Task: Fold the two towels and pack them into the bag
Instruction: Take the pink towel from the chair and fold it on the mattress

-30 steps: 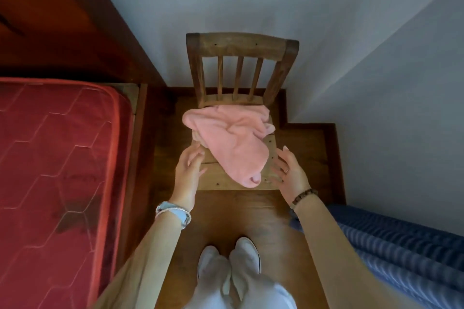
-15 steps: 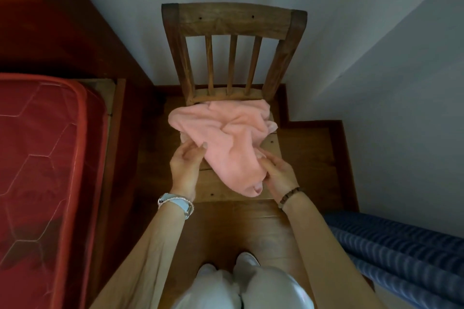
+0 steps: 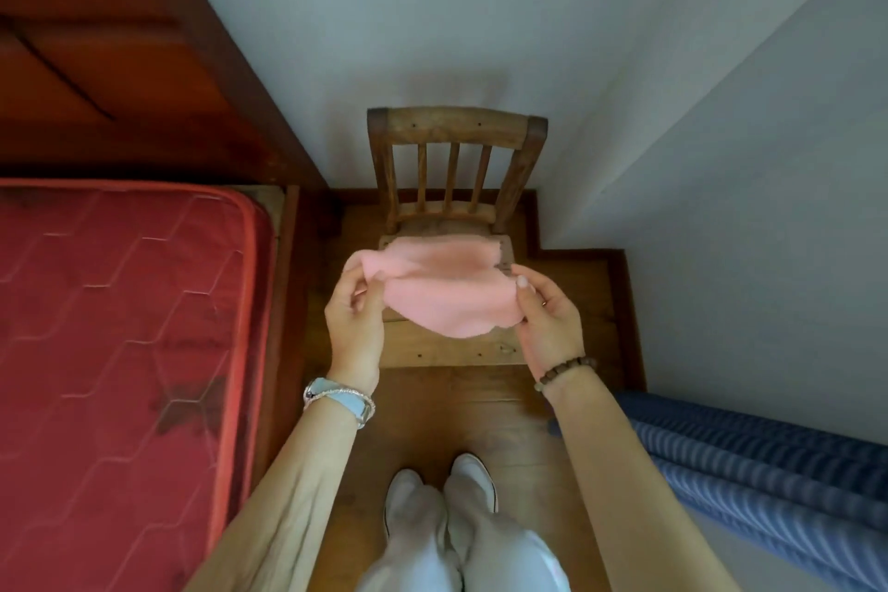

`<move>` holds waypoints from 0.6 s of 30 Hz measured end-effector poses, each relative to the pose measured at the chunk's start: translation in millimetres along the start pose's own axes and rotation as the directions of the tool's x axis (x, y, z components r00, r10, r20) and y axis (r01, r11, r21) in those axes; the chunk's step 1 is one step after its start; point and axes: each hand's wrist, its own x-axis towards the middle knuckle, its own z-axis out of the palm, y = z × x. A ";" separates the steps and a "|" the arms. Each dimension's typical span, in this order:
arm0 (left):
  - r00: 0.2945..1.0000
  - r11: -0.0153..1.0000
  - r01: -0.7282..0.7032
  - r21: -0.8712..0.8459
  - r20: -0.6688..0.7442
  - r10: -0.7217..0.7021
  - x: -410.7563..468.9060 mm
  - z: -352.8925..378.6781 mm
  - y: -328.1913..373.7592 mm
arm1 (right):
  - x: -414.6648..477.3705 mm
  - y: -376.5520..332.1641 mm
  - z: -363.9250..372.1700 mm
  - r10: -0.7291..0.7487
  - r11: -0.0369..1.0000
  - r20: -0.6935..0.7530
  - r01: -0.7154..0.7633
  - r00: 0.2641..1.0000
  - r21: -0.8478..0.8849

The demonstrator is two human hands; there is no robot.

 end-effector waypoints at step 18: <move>0.955 0.974 -0.202 -0.104 -0.239 0.173 -140.3 -131.9 209.0 | -150.1 -210.4 134.4 -0.193 0.968 0.376 0.239 0.906 -0.079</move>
